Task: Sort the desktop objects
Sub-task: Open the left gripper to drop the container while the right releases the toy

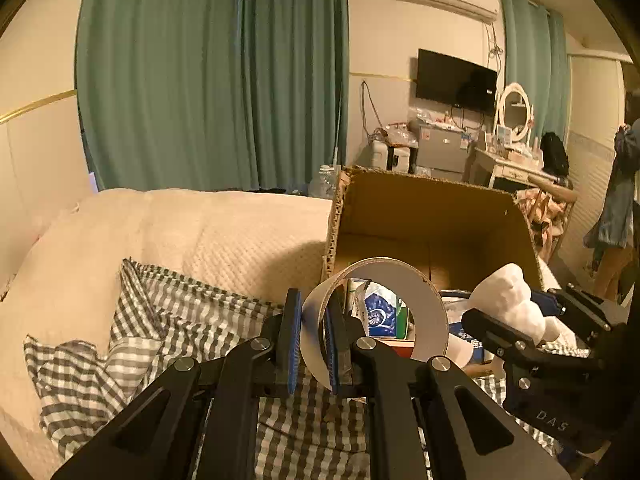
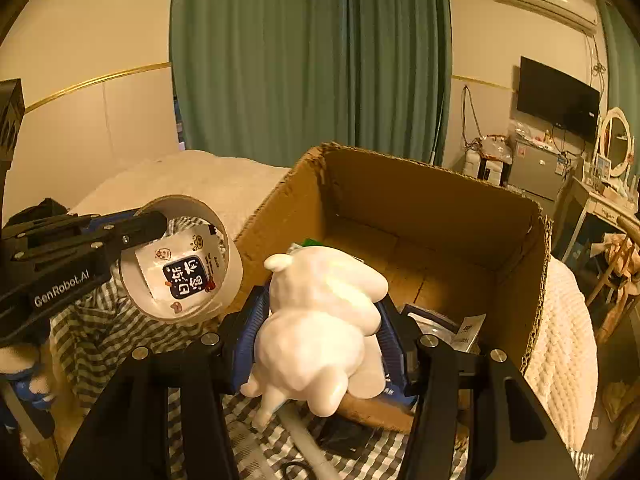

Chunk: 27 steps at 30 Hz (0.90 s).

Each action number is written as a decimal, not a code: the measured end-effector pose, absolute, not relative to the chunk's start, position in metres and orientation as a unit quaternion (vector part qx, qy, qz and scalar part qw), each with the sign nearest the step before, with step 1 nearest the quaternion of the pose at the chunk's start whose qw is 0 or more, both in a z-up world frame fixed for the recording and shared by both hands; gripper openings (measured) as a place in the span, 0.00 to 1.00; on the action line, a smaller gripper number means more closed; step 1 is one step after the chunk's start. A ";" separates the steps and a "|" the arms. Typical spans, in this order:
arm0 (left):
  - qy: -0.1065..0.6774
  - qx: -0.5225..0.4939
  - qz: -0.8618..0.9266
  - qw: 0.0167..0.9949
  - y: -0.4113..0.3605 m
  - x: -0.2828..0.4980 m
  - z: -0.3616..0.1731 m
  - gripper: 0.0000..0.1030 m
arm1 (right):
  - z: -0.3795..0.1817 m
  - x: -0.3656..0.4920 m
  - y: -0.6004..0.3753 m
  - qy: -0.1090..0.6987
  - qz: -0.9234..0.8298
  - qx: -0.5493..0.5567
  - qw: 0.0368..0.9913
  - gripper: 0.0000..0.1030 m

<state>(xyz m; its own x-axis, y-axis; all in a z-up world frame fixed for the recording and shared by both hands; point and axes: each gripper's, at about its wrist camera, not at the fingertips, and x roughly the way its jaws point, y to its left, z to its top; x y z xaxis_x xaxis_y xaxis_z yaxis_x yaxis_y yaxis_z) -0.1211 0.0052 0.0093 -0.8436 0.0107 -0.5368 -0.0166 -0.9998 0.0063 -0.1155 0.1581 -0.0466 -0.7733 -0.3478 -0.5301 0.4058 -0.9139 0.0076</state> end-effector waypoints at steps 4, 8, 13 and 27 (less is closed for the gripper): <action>0.010 -0.288 0.957 0.008 0.015 -0.136 0.001 0.10 | -0.053 -0.131 0.168 0.047 -0.940 0.276 0.196 0.51; 0.021 -0.294 0.955 0.013 0.027 -0.151 -0.007 0.10 | -0.058 -0.144 0.178 0.036 -0.939 0.284 0.192 0.51; 0.022 -0.299 0.954 0.019 0.034 -0.170 -0.012 0.10 | -0.059 -0.157 0.187 0.024 -0.940 0.287 0.183 0.51; 0.029 -0.308 0.951 0.017 0.057 -0.215 -0.021 0.14 | -0.075 -0.178 0.192 0.019 -0.937 0.313 0.153 0.51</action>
